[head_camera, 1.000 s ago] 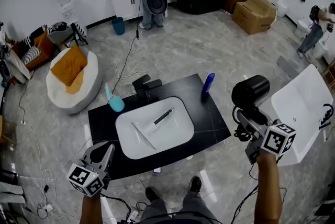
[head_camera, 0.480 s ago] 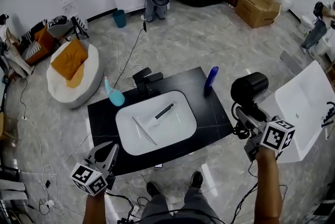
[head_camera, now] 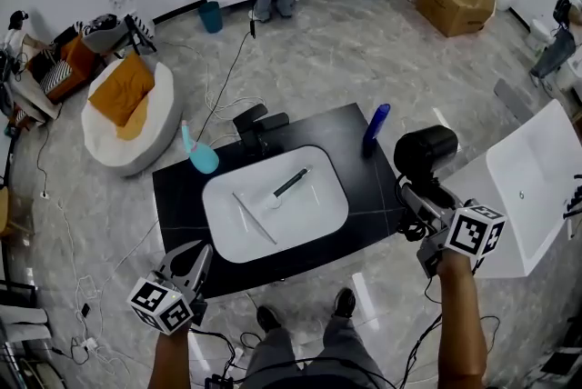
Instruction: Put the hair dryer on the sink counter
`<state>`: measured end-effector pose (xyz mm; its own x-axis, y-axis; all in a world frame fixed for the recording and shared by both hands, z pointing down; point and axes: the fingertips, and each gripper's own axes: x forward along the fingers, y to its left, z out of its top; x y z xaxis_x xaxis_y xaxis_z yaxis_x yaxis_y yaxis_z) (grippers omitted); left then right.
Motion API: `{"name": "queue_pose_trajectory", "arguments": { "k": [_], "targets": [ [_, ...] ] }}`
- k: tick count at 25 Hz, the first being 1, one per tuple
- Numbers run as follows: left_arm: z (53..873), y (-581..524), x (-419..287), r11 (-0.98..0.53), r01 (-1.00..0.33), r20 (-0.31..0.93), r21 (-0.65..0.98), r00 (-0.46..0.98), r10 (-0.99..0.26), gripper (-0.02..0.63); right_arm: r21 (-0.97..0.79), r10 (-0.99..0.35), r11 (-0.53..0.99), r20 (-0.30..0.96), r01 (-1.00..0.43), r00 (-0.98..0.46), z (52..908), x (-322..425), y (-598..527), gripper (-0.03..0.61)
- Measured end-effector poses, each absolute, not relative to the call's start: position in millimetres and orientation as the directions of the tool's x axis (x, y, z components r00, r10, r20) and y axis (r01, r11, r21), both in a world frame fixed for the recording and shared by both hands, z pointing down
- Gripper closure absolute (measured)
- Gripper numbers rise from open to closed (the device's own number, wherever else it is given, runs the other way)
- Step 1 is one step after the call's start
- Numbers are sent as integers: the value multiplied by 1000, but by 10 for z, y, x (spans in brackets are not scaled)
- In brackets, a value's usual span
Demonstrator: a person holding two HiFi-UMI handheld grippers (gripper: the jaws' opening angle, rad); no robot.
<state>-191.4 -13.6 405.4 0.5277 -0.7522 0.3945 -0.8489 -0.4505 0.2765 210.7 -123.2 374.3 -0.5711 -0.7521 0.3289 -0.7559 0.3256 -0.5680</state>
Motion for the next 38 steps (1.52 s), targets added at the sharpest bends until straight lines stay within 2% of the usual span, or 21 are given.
{"name": "queue_pose_trajectory", "arguments": {
  "k": [13,38],
  "targets": [
    [4575,-79,-1749,-415,-831,424,370,549,-721,601,-654,-691,261,387,-710,-610,4393,1906,-1150,322],
    [4917,-70,-1783,-337,-811,433,477,551,-713,603,-720,-676,189,398,-668,-620,4836,1816,-1135,324]
  ]
}}
